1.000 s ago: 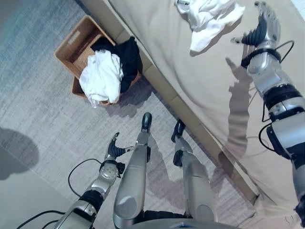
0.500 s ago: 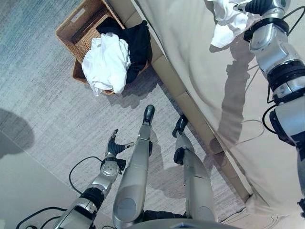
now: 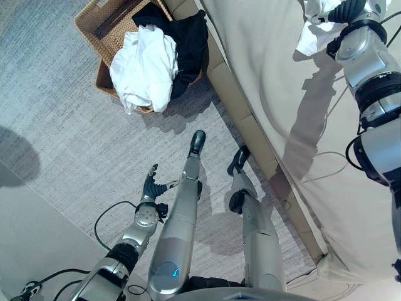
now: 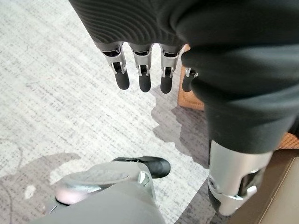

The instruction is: Pick up clothes into the bucket

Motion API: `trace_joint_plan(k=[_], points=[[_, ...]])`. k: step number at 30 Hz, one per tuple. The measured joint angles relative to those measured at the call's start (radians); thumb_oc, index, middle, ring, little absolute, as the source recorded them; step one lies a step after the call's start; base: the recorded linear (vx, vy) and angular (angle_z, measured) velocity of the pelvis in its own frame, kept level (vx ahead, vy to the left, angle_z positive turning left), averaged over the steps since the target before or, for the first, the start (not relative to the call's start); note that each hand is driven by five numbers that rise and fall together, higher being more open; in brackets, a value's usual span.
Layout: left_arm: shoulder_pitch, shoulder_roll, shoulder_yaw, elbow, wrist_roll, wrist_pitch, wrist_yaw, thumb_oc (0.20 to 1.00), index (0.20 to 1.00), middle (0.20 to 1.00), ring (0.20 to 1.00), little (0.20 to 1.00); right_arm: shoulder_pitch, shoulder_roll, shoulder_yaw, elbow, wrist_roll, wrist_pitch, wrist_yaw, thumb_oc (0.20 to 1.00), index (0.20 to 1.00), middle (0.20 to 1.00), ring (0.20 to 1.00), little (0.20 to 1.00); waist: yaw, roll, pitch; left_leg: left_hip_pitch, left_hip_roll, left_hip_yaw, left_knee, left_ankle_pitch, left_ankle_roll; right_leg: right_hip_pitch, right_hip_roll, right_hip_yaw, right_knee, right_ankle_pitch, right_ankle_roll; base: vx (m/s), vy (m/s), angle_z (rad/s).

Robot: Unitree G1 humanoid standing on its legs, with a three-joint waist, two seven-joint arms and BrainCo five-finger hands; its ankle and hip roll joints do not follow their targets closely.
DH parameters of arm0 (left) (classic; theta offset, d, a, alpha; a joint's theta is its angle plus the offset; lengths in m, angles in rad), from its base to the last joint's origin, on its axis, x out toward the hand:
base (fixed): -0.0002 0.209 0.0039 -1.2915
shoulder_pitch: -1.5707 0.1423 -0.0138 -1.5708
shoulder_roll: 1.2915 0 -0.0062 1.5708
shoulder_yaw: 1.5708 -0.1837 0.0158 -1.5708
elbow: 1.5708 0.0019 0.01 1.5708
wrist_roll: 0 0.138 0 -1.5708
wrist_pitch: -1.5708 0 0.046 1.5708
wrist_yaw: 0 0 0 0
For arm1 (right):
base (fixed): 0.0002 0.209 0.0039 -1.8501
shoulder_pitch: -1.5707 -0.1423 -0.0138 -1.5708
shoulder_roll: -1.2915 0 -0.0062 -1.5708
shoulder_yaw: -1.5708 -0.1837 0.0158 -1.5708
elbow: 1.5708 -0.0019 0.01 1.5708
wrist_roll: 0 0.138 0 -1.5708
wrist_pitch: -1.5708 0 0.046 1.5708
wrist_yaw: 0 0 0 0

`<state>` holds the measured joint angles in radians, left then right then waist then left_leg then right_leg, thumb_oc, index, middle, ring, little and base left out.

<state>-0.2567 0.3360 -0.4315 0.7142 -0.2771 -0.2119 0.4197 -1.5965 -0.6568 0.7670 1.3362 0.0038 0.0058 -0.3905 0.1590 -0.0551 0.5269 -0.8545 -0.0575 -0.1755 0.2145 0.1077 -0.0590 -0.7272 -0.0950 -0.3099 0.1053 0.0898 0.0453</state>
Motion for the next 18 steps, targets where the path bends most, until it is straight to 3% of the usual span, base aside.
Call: trace_joint_plan(k=[3,4,5,6,7,18], points=[[-0.001,0.002,0.001,-0.020,-0.014,0.000,-0.009,1.000,1.000,1.000,1.000,1.000,-0.010,-0.010,0.009,0.001,0.010,0.001,0.016,1.000,1.000,1.000,1.000,1.000,0.001,-0.004,-0.004,-0.015,0.002,-0.009,-0.016,0.009,-0.006,-0.012,0.005,-0.003,-0.015,0.005,0.001,0.04,-0.042,0.04],[-0.001,0.000,0.000,-0.019,-0.016,0.001,-0.011,1.000,1.000,1.000,1.000,1.000,-0.012,-0.014,0.010,0.001,0.010,0.001,0.017,0.900,0.900,0.900,0.900,0.900,0.004,-0.004,-0.004,-0.017,0.002,-0.010,-0.020,0.013,-0.005,-0.012,0.006,-0.004,-0.025,0.009,0.001,0.01,-0.040,0.03],[0.000,-0.001,0.000,-0.015,-0.020,0.001,-0.015,1.000,1.000,1.000,1.000,1.000,-0.012,-0.016,0.011,0.001,0.015,0.001,0.018,0.900,0.900,0.900,0.900,0.900,0.007,-0.004,-0.004,-0.018,0.002,-0.012,-0.025,0.015,-0.005,-0.012,0.007,-0.005,-0.031,0.011,0.001,0.01,-0.040,0.01],[0.000,0.000,0.000,-0.013,-0.020,0.001,-0.017,1.000,1.000,1.000,1.000,1.000,-0.012,-0.018,0.012,0.001,0.019,0.001,0.019,0.470,0.470,0.470,0.470,0.470,0.008,-0.004,-0.004,-0.018,0.002,-0.014,-0.028,0.015,-0.005,-0.013,0.008,-0.005,-0.033,0.012,0.001,0.01,-0.039,0.03],[-0.001,0.001,0.001,-0.015,-0.021,0.001,-0.022,1.000,1.000,1.000,1.000,1.000,-0.016,-0.027,0.019,0.001,0.026,0.000,0.018,0.200,0.200,0.200,0.200,0.200,0.008,-0.004,-0.004,-0.020,0.002,-0.017,-0.034,0.022,-0.014,-0.013,0.008,-0.009,-0.040,0.014,0.001,-0.01,-0.013,0.04],[-0.010,-0.001,0.000,-0.022,-0.021,0.000,-0.028,1.000,1.000,1.000,1.000,1.000,-0.060,-0.068,0.018,-0.061,0.070,-0.005,0.016,0.200,0.200,0.200,0.200,0.200,0.004,-0.004,-0.004,-0.048,0.003,-0.020,-0.041,0.039,-0.022,-0.041,0.008,-0.023,-0.037,0.017,-0.002,-0.02,0.001,0.02]])
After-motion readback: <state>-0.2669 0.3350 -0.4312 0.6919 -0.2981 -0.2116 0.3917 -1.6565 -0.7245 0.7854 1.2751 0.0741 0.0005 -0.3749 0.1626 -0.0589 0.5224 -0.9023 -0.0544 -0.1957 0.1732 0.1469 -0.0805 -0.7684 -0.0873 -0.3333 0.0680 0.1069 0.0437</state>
